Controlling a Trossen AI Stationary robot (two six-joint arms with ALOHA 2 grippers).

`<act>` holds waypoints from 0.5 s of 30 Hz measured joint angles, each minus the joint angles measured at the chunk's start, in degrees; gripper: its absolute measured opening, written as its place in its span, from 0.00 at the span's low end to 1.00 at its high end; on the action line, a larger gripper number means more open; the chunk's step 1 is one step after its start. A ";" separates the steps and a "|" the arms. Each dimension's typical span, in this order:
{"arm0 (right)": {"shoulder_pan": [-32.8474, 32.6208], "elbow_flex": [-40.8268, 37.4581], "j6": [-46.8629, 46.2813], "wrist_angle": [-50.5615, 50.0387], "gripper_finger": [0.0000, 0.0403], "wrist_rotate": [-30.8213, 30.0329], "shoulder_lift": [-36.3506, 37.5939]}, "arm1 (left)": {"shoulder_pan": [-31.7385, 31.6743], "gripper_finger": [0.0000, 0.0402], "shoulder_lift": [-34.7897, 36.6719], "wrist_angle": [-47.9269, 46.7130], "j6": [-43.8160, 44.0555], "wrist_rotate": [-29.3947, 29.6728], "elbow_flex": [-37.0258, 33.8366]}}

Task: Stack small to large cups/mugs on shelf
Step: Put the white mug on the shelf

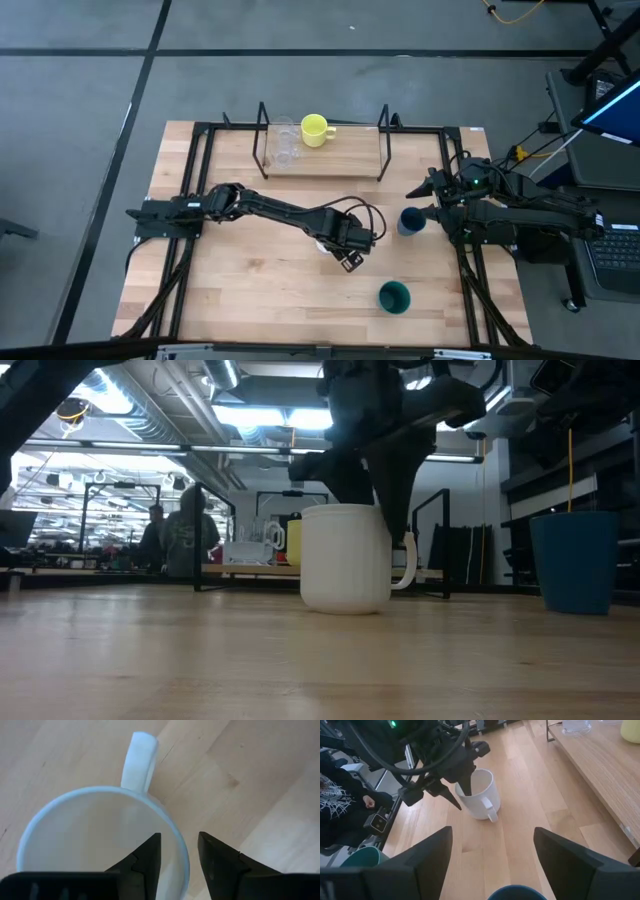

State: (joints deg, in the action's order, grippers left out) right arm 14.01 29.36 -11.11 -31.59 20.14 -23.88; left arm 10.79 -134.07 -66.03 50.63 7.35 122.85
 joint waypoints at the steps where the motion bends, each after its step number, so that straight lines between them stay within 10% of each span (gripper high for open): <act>1: 0.00 0.01 0.00 0.00 0.70 0.00 0.00 | 0.00 0.29 0.03 -0.08 0.00 0.02 0.00; 15: -0.01 -0.02 0.02 0.01 0.70 -0.02 0.00 | -1.11 0.01 1.01 -3.17 -2.94 -0.41 0.00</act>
State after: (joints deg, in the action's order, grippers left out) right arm 14.00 29.34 -11.09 -31.58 20.12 -23.88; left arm 9.68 -133.06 -69.20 47.68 6.94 122.85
